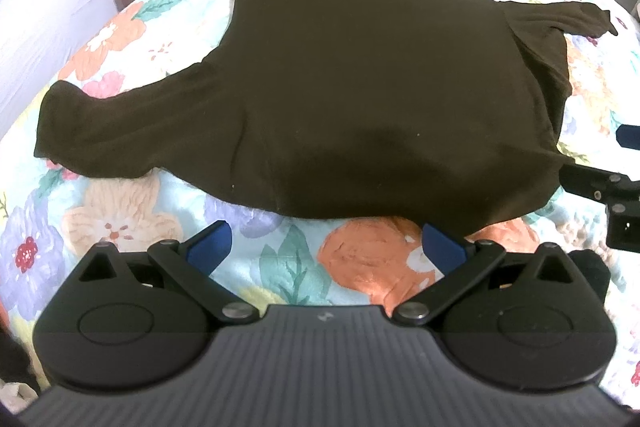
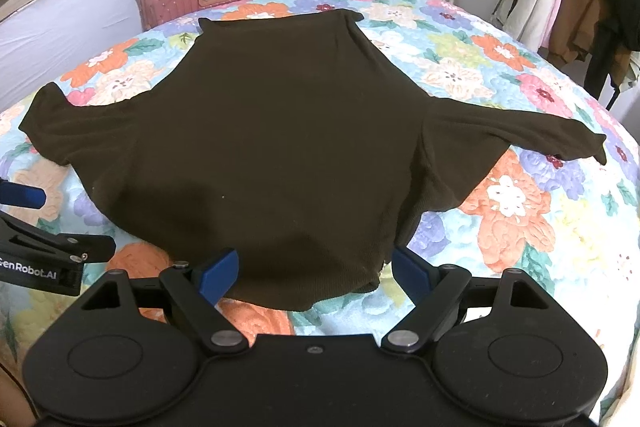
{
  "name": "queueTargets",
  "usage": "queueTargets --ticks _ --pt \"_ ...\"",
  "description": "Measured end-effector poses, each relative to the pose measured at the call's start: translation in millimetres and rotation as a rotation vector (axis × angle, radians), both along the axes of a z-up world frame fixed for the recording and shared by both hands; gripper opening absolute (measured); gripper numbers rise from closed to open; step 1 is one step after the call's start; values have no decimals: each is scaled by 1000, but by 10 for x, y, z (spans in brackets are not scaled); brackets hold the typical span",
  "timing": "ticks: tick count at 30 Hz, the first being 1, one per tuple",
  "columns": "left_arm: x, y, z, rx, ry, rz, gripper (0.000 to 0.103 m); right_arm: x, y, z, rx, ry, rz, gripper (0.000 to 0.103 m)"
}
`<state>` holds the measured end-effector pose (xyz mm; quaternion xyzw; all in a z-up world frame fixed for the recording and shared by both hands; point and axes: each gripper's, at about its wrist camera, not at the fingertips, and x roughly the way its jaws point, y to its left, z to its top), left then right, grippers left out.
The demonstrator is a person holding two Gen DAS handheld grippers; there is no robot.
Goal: Fold clothes
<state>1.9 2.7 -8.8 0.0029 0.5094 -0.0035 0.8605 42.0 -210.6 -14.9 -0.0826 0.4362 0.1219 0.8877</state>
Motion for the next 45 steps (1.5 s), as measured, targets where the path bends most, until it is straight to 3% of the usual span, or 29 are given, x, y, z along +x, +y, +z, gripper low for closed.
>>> queueTargets --ticks 3,7,11,15,16,18,25,29,31,33,37,39,41,43,44,45 --pt "7 40 5 -41 -9 3 102 53 20 -42 6 7 4 87" --pt "-10 195 135 -127 -115 10 100 147 80 -108 47 -2 33 89" --pt "86 475 111 -149 -110 65 100 301 303 -166 101 -41 53 91" --pt "176 950 73 -84 -121 189 97 428 633 -140 167 -86 147 91" --pt "194 1101 74 -79 -129 221 91 472 727 -130 185 -85 178 91" --pt "241 1398 74 -76 -138 280 68 565 905 -120 218 -79 238 91" --pt "519 2491 -98 -152 -170 469 63 802 1530 -135 220 -60 441 91" --pt "474 2987 -356 -203 -119 632 66 855 1743 -193 201 -55 507 91" --pt "418 3106 -485 -201 -101 707 67 881 1817 -230 199 -48 509 91" --pt "412 3211 -598 -251 -102 745 67 908 1872 -274 212 -38 493 91" --pt "542 3294 -695 -312 -167 749 68 936 1897 -380 267 -15 440 91" --pt "614 3322 -763 -387 -193 742 83 850 1877 -405 208 -98 401 90" --pt "641 3304 -812 -430 -213 748 83 748 1820 -454 122 -176 403 91" --pt "683 3251 -837 -402 -235 731 81 761 1760 -514 81 -182 385 91" --pt "702 3234 -850 -396 -240 726 73 800 1722 -543 82 -166 359 91" --pt "720 3231 -863 -400 -238 727 57 858 1675 -570 107 -129 329 91"
